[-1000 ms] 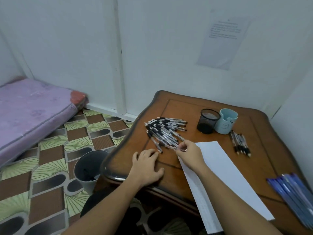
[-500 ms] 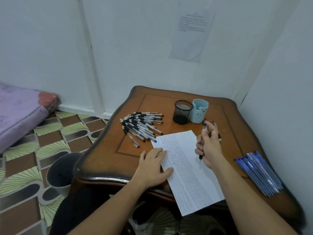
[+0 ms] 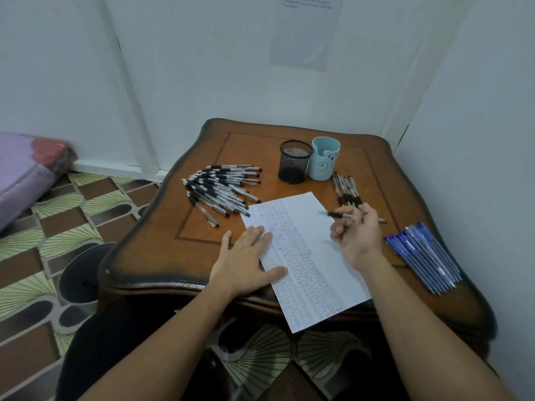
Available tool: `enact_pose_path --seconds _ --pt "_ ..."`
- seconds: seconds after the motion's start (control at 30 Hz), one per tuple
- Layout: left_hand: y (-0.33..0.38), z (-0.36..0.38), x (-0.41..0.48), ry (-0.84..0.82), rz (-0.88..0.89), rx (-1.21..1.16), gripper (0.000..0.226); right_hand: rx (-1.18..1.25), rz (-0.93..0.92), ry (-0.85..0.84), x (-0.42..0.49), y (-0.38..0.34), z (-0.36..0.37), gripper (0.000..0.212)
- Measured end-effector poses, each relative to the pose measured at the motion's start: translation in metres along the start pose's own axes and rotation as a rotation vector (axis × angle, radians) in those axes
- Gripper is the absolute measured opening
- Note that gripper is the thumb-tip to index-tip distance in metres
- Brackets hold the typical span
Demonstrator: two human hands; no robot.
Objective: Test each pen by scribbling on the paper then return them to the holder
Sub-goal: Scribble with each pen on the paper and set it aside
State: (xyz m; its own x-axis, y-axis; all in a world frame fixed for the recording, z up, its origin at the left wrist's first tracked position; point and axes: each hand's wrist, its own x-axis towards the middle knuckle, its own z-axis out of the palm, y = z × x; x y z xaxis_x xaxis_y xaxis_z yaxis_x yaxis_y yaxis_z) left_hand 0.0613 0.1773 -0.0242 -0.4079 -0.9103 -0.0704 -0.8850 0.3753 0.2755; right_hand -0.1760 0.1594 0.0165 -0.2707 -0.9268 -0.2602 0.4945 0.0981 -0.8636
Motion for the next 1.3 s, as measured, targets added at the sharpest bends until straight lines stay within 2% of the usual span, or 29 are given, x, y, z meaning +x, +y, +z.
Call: enact_pose_path --seconds 0.07,0.27,0.33,0.47,0.7,1.1,1.3 --pt "0.000 0.001 0.001 0.006 -0.001 0.006 0.106 -0.134 -0.007 -0.004 0.001 0.004 -0.005 0.061" --pt "0.000 0.001 0.003 0.017 0.000 0.002 0.105 -0.339 -0.151 -0.148 0.002 0.016 -0.012 0.024" --pt "0.000 0.001 0.002 0.020 0.000 0.006 0.105 -0.358 -0.173 -0.170 0.005 0.023 -0.014 0.028" --pt "0.001 0.001 0.003 0.027 -0.008 -0.001 0.106 -0.408 -0.161 -0.248 0.009 0.032 -0.018 0.020" --pt "0.000 0.003 0.003 0.063 -0.010 -0.017 0.103 -0.579 -0.276 -0.146 0.011 0.043 -0.019 0.050" --pt "-0.001 0.006 0.005 0.094 -0.006 -0.039 0.102 -0.648 -0.307 -0.191 0.004 0.044 -0.016 0.045" --pt "-0.001 0.007 0.005 0.110 -0.001 -0.039 0.099 -0.655 -0.302 -0.203 0.003 0.044 -0.016 0.053"
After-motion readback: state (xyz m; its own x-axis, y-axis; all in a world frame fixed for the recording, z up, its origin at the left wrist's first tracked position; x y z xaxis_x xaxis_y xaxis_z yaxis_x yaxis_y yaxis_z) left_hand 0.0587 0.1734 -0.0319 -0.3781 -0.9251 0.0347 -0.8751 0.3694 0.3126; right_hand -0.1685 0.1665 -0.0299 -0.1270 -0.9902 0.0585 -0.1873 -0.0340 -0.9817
